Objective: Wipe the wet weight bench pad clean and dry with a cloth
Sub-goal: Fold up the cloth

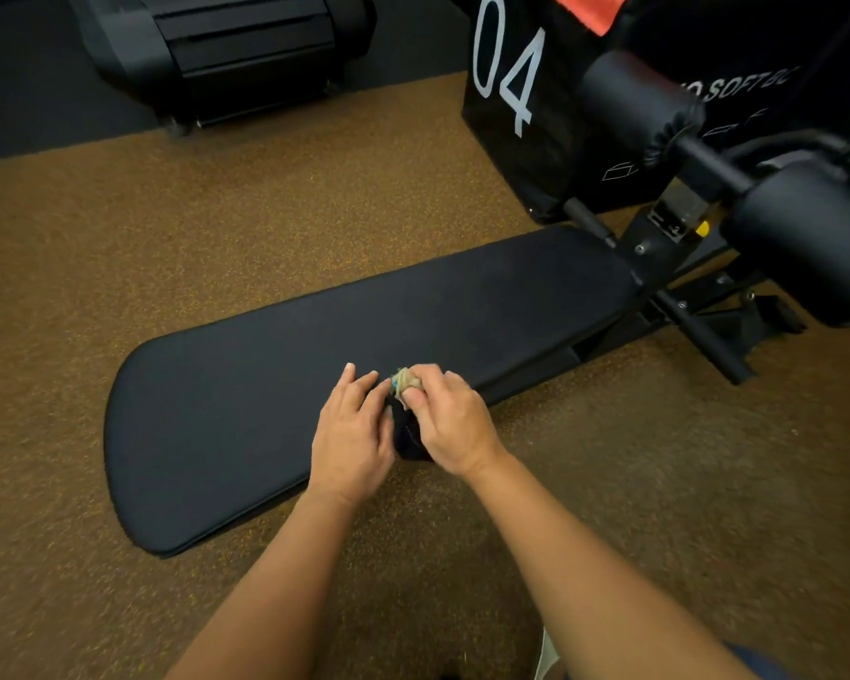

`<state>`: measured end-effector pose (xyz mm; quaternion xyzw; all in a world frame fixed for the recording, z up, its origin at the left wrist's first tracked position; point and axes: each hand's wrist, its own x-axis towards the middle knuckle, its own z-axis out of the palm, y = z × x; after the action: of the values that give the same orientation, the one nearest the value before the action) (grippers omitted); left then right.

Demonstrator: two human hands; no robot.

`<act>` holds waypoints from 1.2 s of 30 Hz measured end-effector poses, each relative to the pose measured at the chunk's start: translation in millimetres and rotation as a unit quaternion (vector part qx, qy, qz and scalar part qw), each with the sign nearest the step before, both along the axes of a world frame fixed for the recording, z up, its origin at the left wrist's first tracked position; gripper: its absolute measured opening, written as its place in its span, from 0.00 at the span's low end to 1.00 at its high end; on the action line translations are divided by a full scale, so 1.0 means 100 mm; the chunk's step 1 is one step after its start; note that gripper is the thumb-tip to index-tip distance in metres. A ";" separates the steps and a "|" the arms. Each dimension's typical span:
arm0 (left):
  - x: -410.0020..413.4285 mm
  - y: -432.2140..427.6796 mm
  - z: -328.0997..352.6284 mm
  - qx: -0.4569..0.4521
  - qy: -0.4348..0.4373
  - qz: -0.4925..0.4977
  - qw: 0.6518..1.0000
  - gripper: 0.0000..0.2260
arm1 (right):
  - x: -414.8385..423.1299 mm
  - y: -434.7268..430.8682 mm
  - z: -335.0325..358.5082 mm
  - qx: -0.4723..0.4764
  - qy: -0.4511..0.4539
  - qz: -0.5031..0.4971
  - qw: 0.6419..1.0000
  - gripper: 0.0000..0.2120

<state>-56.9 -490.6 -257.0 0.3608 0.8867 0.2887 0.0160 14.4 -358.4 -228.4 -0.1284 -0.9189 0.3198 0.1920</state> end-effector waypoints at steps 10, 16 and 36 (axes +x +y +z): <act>-0.16 1.05 0.52 0.164 -0.184 -0.039 0.968 0.19 | -0.26 0.77 0.58 -0.366 0.087 -0.136 0.916 0.09; -0.17 1.59 0.69 0.231 -0.285 -0.037 0.929 0.16 | -0.25 1.21 0.79 -0.496 0.118 -0.093 0.855 0.19; -0.23 3.03 1.28 0.267 -0.328 -0.104 0.900 0.07 | 0.08 2.51 1.37 -0.139 -0.034 -0.344 0.928 0.25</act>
<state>-79.5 -187.7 -128.7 0.3270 0.6779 0.6136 0.2388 22.0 -107.6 -91.1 -0.4725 -0.7709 0.3540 0.2389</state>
